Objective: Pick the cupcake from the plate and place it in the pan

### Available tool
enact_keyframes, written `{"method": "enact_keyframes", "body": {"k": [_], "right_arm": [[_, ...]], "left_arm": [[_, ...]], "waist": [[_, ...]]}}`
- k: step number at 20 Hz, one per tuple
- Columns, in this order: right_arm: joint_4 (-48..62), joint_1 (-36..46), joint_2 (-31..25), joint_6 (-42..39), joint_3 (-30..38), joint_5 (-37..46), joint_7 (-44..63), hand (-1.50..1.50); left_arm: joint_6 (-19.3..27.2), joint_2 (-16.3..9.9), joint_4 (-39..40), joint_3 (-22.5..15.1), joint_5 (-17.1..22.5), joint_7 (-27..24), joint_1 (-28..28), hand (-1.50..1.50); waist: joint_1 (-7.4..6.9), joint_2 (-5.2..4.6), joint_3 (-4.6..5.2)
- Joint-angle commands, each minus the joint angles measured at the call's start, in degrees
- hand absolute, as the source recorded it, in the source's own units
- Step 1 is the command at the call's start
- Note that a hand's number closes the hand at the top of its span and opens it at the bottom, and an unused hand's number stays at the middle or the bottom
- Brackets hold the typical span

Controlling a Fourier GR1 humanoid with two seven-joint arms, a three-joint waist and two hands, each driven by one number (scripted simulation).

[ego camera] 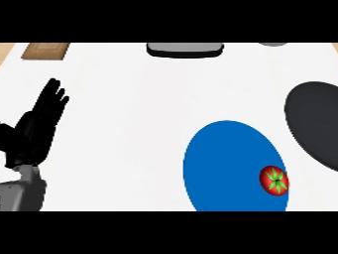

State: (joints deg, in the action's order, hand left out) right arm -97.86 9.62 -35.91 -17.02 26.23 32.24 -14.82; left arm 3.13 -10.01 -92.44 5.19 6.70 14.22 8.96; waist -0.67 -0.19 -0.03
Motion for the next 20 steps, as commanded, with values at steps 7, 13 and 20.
{"method": "enact_keyframes", "body": {"k": [7,13,20], "right_arm": [[37.1,13.5,-2.6,9.8,-4.0,5.0,-21.5,1.50],[54.4,19.9,-0.3,18.8,-7.3,10.7,-28.5,1.50],[68.1,25.4,0.0,15.1,-7.3,13.0,-19.3,-1.50]], "left_arm": [[0.1,2.0,0.7,-1.5,-1.0,-1.3,-0.7,0.00],[0.1,1.0,2.4,-0.3,-1.4,-0.6,2.2,0.00],[0.7,1.1,4.7,0.4,-0.9,1.1,6.2,0.00]], "waist": [[-0.70,-0.22,-0.04],[-0.46,-0.17,-0.04],[-0.93,-0.57,-0.09]]}}
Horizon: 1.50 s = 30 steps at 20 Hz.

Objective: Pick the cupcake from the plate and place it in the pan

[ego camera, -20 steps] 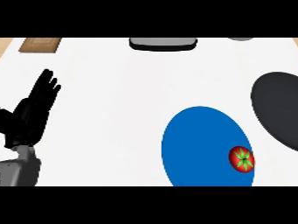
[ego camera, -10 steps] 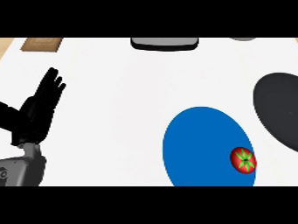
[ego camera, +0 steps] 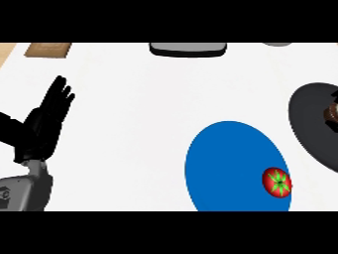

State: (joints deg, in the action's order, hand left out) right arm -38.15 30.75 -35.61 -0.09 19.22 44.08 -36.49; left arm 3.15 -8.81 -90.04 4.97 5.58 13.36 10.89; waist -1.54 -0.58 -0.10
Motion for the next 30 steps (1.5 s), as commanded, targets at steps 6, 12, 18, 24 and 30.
{"method": "enact_keyframes", "body": {"k": [6,12,18,24,30], "right_arm": [[20.3,8.3,-4.0,-1.8,2.6,-0.7,-9.1,-1.50],[22.7,7.5,-5.8,-12.2,10.9,-10.7,-13.6,-1.50],[29.0,7.1,-15.9,-29.3,17.3,-17.4,-13.8,-1.50],[30.4,4.2,-20.9,-42.0,18.9,-20.7,-15.9,-1.50],[27.8,-1.0,-22.9,-47.6,17.8,-21.5,-19.6,-1.50]], "left_arm": [[0.1,-0.6,0.0,0.5,-0.5,0.9,1.1,0.00],[0.4,1.9,-1.7,-1.4,-1.0,-1.8,-2.9,0.00],[0.3,0.4,0.2,0.6,0.2,0.6,1.6,0.00],[-0.6,0.1,-0.2,0.4,0.3,-0.3,0.0,0.00],[0.4,-0.3,-1.0,1.2,-0.2,0.4,-0.7,0.00]], "waist": [[-0.42,-0.21,-0.10],[0.23,0.13,-0.08],[0.56,-0.35,-0.24],[0.91,-0.23,-0.43],[2.13,0.18,-0.55]]}}
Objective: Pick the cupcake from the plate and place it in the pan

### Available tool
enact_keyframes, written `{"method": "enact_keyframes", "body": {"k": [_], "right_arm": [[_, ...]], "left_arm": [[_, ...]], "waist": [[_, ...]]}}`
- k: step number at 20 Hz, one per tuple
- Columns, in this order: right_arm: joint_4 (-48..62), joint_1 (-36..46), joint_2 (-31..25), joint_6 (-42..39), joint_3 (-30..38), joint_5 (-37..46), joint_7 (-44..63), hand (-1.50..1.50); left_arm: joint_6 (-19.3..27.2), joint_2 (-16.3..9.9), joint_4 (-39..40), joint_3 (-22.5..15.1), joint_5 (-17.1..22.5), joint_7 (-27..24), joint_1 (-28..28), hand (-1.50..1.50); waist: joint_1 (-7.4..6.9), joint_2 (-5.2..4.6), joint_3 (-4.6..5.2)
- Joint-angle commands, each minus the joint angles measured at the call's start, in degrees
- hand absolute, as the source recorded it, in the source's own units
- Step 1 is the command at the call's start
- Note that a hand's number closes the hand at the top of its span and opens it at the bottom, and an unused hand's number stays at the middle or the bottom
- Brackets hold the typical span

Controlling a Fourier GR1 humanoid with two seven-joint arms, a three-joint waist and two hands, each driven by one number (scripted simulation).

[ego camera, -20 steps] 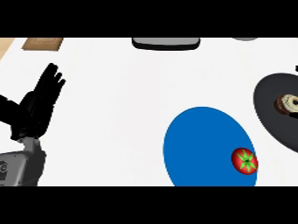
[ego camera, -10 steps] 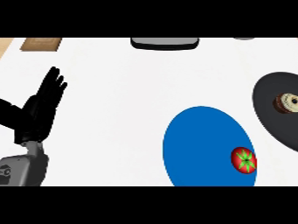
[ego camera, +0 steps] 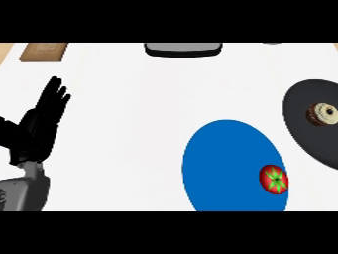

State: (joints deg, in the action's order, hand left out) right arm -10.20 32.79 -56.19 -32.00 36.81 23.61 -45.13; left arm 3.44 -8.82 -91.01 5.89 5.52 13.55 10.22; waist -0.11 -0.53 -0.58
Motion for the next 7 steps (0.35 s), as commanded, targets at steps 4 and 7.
{"method": "enact_keyframes", "body": {"k": [4,7], "right_arm": [[-1.1,-4.6,-1.9,-14.0,0.5,-2.6,-10.6,-1.50],[-2.7,-6.3,-2.0,-13.5,-0.3,-2.9,-11.5,-1.50]], "left_arm": [[-1.9,-1.6,0.6,2.1,2.3,-0.2,0.0,0.00],[-1.1,-1.8,0.0,2.1,1.8,1.3,0.9,0.00]], "waist": [[-0.05,-0.03,-0.05],[0.11,0.03,-0.12]]}}
